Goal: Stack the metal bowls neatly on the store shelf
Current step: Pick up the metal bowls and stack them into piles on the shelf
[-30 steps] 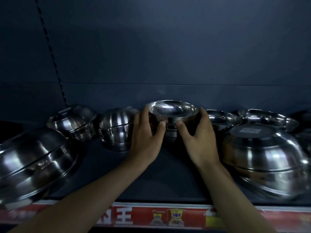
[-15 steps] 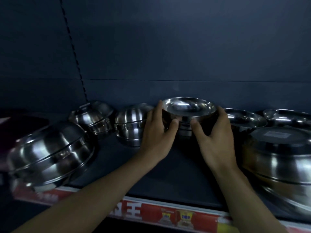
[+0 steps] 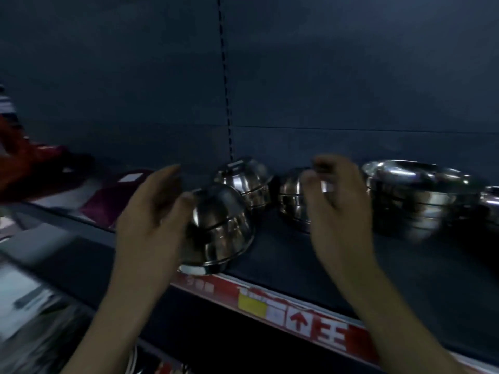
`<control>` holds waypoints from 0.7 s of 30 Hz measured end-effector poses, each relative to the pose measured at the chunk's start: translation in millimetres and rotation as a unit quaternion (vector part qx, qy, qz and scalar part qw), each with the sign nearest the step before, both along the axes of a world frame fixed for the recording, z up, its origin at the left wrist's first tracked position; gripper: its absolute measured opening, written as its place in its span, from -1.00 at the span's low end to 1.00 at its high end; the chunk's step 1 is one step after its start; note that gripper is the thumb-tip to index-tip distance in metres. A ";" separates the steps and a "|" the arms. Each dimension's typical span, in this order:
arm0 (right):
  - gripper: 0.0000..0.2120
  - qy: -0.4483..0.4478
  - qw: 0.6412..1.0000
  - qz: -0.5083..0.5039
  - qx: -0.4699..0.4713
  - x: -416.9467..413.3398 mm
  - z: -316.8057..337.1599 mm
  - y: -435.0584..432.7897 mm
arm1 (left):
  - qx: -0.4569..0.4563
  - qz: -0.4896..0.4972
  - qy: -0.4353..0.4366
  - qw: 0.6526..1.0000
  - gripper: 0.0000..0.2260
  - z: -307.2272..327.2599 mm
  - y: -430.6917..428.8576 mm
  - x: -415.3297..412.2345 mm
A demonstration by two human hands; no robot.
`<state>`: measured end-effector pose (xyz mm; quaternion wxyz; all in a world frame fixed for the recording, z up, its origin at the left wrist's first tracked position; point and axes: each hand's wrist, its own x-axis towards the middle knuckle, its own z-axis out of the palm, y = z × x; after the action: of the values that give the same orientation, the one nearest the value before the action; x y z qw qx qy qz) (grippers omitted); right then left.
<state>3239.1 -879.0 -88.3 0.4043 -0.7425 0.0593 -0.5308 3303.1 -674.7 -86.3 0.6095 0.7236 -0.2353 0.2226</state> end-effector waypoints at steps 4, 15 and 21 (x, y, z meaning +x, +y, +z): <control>-0.88 0.081 0.985 0.118 0.100 29.1 -14.1 34.3 | 0.027 0.057 0.089 0.994 -0.68 -17.7 35.0 21.0; -0.74 0.224 0.949 0.186 0.123 44.1 -38.5 37.7 | 0.066 0.013 0.213 0.975 -0.75 -43.1 41.2 52.1; -0.83 0.246 0.951 0.176 0.070 41.7 -37.8 40.0 | 0.047 0.007 0.187 0.981 -0.78 -41.1 37.8 48.9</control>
<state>3280.9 -838.9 -126.1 0.5149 -0.8184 0.0625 -0.2473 3351.9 -636.9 -127.4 0.6065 0.7820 -0.1221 0.0760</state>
